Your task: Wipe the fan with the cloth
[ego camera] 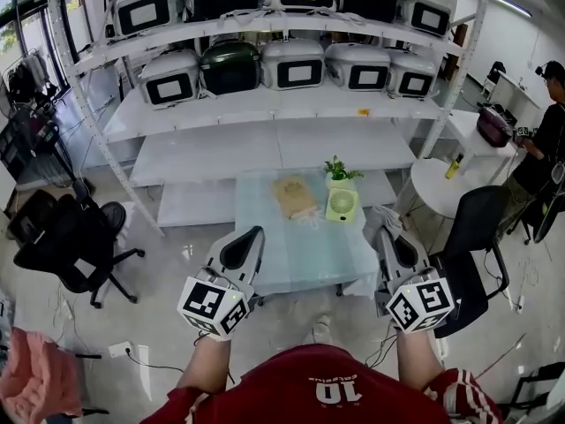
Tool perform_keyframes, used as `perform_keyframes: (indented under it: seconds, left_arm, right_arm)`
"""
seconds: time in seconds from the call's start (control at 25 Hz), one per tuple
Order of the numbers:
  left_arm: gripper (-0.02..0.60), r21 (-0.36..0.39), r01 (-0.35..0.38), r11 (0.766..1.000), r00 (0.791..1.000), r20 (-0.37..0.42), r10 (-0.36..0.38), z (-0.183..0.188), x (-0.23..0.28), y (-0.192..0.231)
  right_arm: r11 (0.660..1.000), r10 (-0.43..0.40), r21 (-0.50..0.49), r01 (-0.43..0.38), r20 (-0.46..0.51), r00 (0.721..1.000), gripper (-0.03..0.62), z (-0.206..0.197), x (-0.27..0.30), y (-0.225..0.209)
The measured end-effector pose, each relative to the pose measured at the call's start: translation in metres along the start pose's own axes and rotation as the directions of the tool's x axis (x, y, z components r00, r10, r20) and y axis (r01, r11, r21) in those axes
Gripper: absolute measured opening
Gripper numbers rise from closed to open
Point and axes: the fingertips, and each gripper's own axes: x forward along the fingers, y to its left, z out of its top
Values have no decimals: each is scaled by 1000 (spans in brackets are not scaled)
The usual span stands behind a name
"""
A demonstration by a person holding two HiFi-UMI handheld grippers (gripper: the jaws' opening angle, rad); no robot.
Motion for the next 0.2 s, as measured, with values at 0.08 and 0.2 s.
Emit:
perform_keyframes:
  seconds: [0.08, 0.2]
  left_arm:
    - [0, -3, -2, 1000, 1000, 0, 2, -1, -2, 1]
    - [0, -10, -7, 1000, 1000, -2, 7, -4, -5, 2]
  right_arm:
    - [1000, 1, -12, -1, 0, 1000, 18, -1, -1, 4]
    - [1000, 5, -19, -5, 1, 1000, 17, 0, -2, 8]
